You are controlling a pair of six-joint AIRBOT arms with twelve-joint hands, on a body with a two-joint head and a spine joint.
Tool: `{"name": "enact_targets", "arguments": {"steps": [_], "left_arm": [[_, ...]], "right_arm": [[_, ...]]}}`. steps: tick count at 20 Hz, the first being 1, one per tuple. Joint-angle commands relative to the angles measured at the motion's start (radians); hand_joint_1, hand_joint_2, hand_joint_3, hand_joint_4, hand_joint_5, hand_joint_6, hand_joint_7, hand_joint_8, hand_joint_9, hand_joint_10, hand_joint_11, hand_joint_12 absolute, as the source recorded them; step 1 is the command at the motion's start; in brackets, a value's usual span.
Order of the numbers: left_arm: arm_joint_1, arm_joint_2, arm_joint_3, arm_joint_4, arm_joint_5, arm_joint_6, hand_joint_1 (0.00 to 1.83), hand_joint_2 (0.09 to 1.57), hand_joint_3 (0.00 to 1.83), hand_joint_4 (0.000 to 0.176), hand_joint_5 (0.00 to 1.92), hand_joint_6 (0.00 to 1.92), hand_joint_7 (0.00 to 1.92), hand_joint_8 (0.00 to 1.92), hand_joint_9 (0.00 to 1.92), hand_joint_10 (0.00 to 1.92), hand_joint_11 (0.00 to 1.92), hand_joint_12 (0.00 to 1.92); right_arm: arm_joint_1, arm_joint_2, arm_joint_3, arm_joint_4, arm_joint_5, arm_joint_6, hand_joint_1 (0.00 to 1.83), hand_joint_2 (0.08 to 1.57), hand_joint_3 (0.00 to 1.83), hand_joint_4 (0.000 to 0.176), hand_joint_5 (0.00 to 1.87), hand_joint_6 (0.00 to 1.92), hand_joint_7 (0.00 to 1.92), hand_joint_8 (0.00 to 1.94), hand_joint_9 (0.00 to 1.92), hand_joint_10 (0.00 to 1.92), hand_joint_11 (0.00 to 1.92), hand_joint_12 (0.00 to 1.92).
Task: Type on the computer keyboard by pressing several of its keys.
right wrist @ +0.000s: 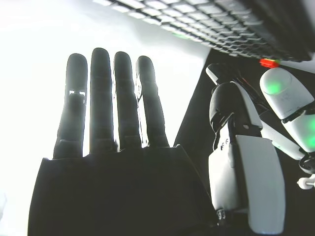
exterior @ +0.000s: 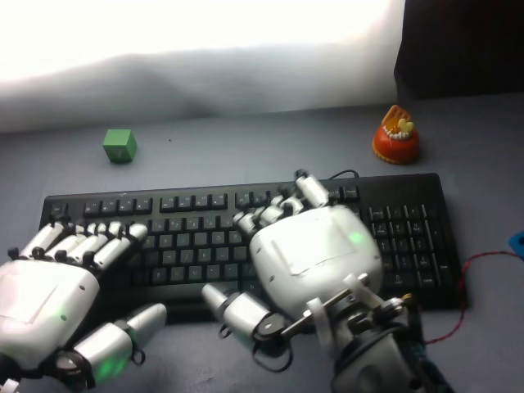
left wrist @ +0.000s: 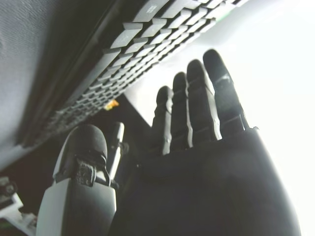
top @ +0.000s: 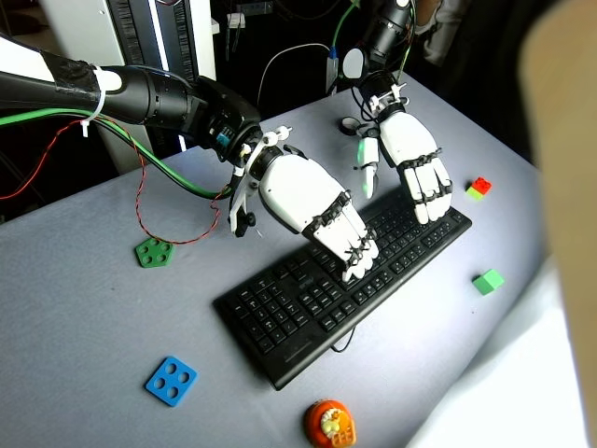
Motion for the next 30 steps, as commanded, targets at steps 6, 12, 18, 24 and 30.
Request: {"name": "enact_targets", "arguments": {"steps": [6, 12, 18, 24, 30], "left_arm": [[0.001, -0.007, 0.001, 0.055, 0.102, 0.000, 0.17, 1.34, 0.00, 0.020, 0.45, 0.08, 0.52, 0.07, 0.38, 0.35, 0.00, 1.35], [0.002, -0.004, 0.000, 0.055, 0.099, 0.000, 0.15, 1.35, 0.00, 0.014, 0.44, 0.09, 0.54, 0.05, 0.18, 0.87, 0.00, 1.43], [-0.005, -0.004, 0.010, 0.055, 0.095, 0.000, 0.24, 1.34, 0.00, 0.000, 0.68, 0.40, 0.57, 0.03, 0.14, 0.72, 0.00, 1.12], [-0.014, -0.004, 0.013, 0.055, 0.090, 0.000, 0.19, 1.35, 0.00, 0.001, 0.45, 0.15, 0.52, 0.00, 0.36, 0.43, 0.00, 1.26], [-0.014, -0.003, 0.013, 0.055, 0.087, 0.000, 0.25, 1.34, 0.00, 0.000, 0.56, 0.12, 0.63, 0.01, 0.43, 0.30, 0.00, 1.01]], "right_arm": [[0.002, -0.028, 0.059, -0.081, -0.046, 0.033, 0.21, 1.21, 0.00, 0.000, 0.62, 0.07, 0.73, 0.04, 0.53, 0.31, 0.00, 1.51], [0.002, -0.049, 0.091, -0.081, -0.077, 0.066, 0.23, 1.20, 0.00, 0.000, 0.64, 0.10, 0.77, 0.06, 0.36, 1.01, 0.00, 1.63], [0.007, -0.059, 0.106, -0.081, -0.068, 0.096, 0.22, 1.20, 0.00, 0.000, 0.77, 0.64, 0.75, 0.02, 0.34, 0.62, 0.00, 1.47], [0.009, -0.063, 0.115, -0.089, -0.068, 0.100, 0.20, 1.21, 0.00, 0.000, 0.76, 0.21, 0.84, 0.01, 0.42, 0.89, 0.12, 1.66], [0.016, -0.077, 0.123, -0.101, -0.074, 0.102, 0.22, 1.20, 0.00, 0.000, 0.64, 0.48, 0.92, 0.01, 0.71, 0.45, 0.05, 1.46]]}}
